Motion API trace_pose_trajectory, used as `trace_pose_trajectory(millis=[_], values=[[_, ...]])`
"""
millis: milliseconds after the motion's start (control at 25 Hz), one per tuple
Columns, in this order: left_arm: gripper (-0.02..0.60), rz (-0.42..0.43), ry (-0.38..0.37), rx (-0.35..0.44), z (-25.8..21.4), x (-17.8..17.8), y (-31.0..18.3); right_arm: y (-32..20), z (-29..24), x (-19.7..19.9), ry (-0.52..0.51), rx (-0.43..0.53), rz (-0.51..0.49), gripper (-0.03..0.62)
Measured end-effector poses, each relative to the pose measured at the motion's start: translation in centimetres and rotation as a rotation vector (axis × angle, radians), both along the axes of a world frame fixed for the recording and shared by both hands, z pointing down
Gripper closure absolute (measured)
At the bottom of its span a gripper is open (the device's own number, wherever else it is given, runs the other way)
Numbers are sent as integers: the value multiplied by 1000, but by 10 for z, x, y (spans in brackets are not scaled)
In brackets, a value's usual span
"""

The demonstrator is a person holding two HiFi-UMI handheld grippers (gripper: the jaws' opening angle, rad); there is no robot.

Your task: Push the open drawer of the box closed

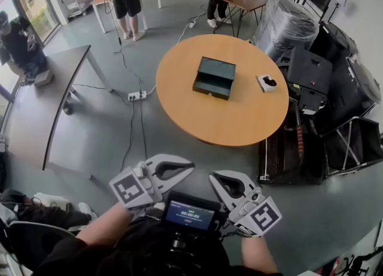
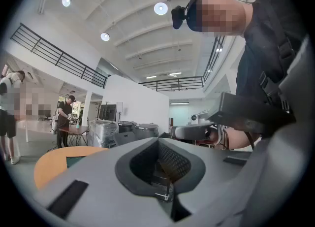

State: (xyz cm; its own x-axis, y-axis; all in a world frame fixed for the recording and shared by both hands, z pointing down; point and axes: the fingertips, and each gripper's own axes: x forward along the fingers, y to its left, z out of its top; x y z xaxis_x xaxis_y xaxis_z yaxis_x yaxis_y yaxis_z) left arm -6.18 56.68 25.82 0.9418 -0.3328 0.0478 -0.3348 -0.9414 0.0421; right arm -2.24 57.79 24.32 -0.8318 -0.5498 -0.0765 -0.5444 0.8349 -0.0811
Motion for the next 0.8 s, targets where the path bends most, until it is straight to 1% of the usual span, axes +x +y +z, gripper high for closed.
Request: trace_pose_trajectory(millis=[160, 400, 640, 800], values=[[551, -3, -1, -9, -2, 9, 10, 8, -1, 11, -20, -19, 6, 577], [551, -29, -6, -22, -3, 14, 17, 11, -3, 18, -31, -24, -14, 577], [551, -42, -1, -16, 1, 14, 6, -1, 5, 20, -30, -36, -18, 577], [551, -43, 0, -19, 6, 11, -15, -23, 11, 17, -22, -42, -18, 577]])
